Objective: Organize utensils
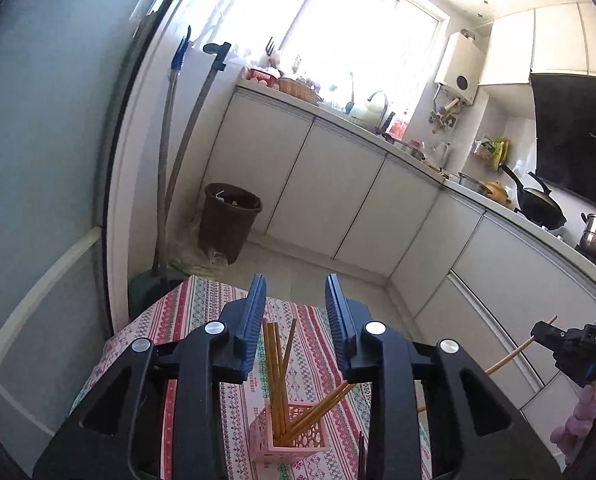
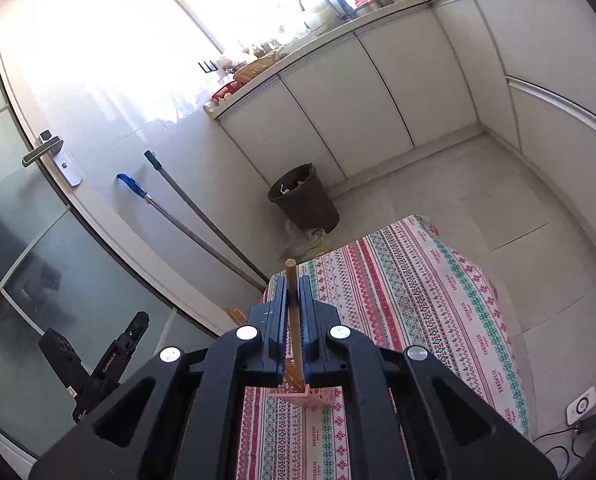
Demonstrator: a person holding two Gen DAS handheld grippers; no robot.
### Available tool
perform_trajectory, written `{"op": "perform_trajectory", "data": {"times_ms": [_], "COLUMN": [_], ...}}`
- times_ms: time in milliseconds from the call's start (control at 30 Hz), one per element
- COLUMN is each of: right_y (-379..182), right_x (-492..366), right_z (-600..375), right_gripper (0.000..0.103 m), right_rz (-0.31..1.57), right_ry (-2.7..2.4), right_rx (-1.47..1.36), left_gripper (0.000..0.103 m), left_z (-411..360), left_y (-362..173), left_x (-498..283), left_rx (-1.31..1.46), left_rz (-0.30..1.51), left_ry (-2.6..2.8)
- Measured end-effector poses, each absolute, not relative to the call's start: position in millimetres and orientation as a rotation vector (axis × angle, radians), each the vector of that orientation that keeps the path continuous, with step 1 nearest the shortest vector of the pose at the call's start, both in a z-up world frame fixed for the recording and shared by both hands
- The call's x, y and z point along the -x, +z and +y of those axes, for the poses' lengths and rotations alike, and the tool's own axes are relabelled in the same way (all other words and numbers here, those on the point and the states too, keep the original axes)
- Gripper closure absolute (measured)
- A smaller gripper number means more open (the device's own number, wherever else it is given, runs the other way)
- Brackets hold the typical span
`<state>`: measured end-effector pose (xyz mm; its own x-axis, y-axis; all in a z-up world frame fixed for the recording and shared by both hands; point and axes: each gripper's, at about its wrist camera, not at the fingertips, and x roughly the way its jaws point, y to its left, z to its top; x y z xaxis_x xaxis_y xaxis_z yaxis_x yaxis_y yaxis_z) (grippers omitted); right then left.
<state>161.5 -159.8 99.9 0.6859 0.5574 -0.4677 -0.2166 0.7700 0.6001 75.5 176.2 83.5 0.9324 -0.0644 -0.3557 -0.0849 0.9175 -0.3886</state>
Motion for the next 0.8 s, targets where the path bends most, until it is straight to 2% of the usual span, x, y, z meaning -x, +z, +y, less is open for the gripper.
{"op": "perform_trajectory", "data": {"times_ms": [233,433,467,667,800], "right_y": [94,66,61,53,56], "right_x": [-179,-203,-207,-210,-202], "right_z": [-119,-80,-75,-70,-73], "right_gripper": [0.097,0.097,0.094,0.093,0.093], "right_rz": [0.717,0.801,0.814,0.821,0.807], "right_ry": [0.465,0.478,0.482,0.475,0.464], "right_rx": [-0.504,-0.497,-0.504,-0.523,-0.491], "left_gripper": [0.07,0.07,0.07,0.069,0.064], "left_z": [185,183,182,170,161], "left_y": [78,74,73,74,73], "left_x": [-71,-74,-75,-75,-75], "left_rx": [0.428,0.425,0.424,0.386,0.363], "left_rz": [0.413,0.444,0.447,0.447,0.459], "left_ry": [0.009,-0.02,-0.024,-0.044,-0.054]}}
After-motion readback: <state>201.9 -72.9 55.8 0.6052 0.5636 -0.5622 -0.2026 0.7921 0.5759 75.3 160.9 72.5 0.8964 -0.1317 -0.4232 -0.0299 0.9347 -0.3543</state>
